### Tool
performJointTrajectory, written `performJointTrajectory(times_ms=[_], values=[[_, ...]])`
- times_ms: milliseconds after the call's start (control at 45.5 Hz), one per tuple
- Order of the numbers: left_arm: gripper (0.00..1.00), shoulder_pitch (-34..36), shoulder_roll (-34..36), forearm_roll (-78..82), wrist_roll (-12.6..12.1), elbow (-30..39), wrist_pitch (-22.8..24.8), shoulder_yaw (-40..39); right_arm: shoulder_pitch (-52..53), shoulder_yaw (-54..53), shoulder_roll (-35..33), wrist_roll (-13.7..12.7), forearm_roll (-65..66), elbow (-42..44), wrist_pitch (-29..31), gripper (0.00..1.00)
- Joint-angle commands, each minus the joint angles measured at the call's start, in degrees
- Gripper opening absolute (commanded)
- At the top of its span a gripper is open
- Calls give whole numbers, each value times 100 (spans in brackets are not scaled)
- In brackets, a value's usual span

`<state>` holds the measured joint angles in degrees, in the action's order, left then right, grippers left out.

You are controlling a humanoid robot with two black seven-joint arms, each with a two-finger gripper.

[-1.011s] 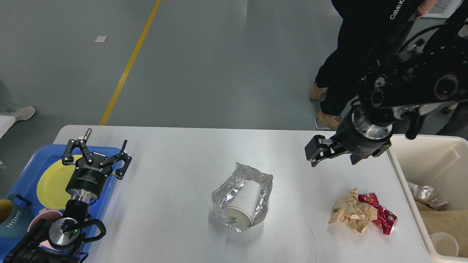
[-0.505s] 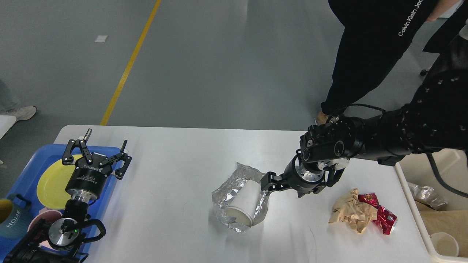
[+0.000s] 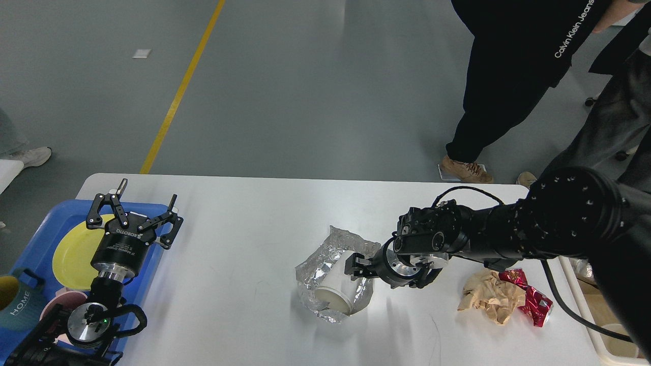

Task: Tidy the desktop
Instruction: 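Grasp the foil-wrapped cup with the right gripper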

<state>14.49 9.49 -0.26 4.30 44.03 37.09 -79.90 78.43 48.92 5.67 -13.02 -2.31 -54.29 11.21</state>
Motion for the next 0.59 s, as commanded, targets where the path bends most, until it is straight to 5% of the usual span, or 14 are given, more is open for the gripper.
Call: performJointTrajectory(times_ms=[0, 110, 330, 417, 571], values=[[97, 1, 0, 0, 0, 0, 0, 1, -223, -5, 49, -60, -7, 207, -198, 90], [97, 1, 0, 0, 0, 0, 0, 1, -346, -14, 66, -60, -7, 331, -251, 89], [97, -8, 0, 0, 0, 0, 0, 1, -416, -93, 128, -60, -7, 428, -251, 62], [97, 1, 0, 0, 0, 0, 0, 1, -469, -93, 136, -60, 2, 445, -259, 59], [97, 1, 0, 0, 0, 0, 0, 1, -557, -110, 180, -60, -7, 428, -198, 0]])
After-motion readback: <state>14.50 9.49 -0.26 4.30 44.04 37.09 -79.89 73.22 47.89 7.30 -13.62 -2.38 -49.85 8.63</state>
